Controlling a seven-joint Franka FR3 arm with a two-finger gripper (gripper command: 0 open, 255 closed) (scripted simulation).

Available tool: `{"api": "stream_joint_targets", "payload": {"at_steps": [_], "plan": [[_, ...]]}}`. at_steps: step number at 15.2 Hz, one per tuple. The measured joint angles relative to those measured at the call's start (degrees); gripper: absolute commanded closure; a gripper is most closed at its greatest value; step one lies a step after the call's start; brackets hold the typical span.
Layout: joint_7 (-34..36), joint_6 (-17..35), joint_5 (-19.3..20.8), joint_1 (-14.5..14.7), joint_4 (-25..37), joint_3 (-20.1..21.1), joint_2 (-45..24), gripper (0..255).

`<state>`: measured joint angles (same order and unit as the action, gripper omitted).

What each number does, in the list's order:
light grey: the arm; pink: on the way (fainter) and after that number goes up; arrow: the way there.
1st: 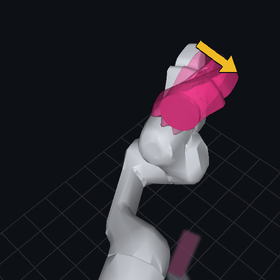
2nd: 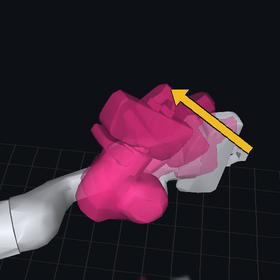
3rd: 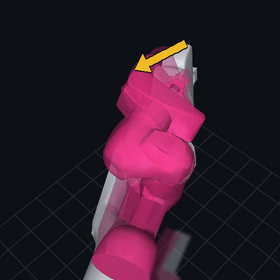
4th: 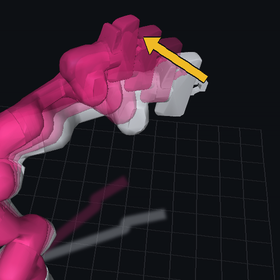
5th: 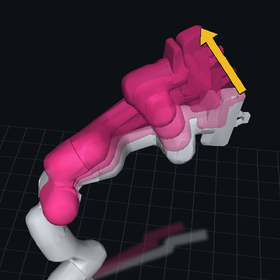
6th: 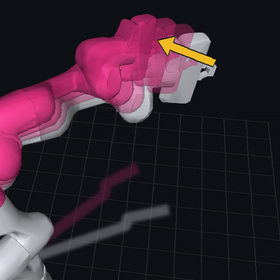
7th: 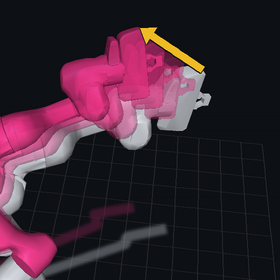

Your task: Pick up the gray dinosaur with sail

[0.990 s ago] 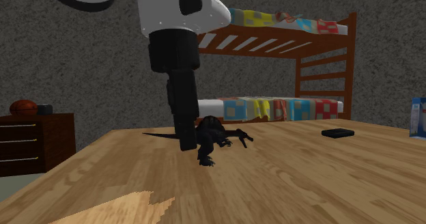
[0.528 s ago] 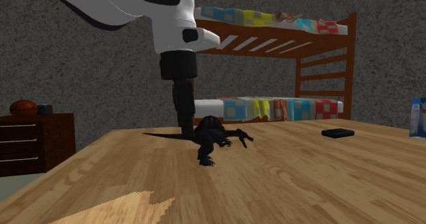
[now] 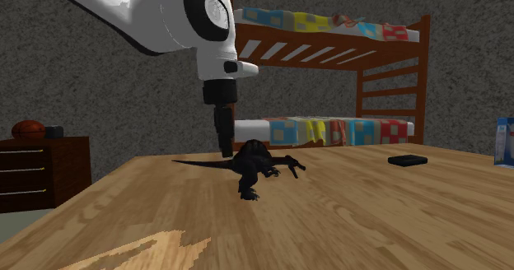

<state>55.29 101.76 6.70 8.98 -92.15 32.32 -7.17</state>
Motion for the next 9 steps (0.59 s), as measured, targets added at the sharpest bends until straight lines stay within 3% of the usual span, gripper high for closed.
{"api": "stream_joint_targets", "payload": {"at_steps": [3, 9], "plan": [[3.97, -1.95, 3.56, 3.1, 7.54, 0.82, -6.73, 0], [4.85, 1.52, 4.33, 3.35, 5.22, 0.65, -8.09, 0]]}}
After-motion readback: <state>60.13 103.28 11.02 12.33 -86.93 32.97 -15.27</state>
